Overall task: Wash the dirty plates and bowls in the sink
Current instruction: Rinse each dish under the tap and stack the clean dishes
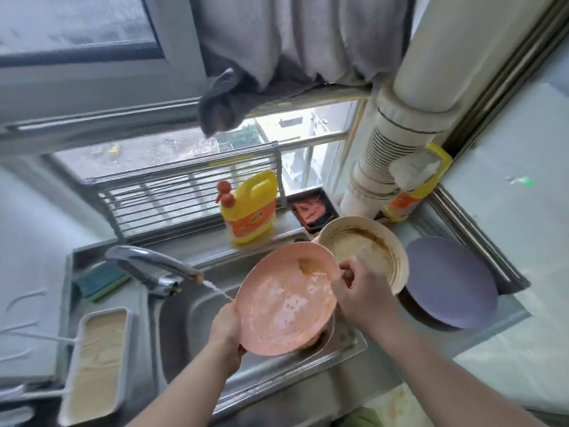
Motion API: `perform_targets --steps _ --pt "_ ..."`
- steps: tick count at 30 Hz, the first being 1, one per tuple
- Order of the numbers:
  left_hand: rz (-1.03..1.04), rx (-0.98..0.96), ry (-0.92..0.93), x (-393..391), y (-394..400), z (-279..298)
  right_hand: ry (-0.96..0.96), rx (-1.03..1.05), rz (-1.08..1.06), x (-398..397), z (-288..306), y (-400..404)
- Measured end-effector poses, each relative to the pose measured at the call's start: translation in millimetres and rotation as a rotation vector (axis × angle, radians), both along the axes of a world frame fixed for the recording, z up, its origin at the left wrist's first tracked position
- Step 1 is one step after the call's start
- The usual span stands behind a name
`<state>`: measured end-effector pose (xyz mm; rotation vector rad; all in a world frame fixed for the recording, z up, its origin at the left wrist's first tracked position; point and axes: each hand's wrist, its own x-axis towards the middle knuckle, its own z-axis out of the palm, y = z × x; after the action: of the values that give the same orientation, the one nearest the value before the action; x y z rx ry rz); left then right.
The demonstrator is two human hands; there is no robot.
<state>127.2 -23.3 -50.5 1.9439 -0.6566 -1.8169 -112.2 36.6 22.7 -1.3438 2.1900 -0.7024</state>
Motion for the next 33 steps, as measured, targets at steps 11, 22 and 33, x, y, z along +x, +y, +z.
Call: perform_targets --steps 11,22,33 --pt "-0.280 -0.088 -0.240 124.0 -25.5 -7.0 -0.327 0.705 0.004 100.4 -155.4 -9.3" --pt "-0.204 -0.028 -0.282 151.0 -17.3 21.3 -0.541 0.542 -0.084 140.4 -155.5 -57.9" --pt "0.221 0.208 0.063 92.7 -10.7 -50.8 0.021 0.234 0.197 95.0 -82.2 -76.4"
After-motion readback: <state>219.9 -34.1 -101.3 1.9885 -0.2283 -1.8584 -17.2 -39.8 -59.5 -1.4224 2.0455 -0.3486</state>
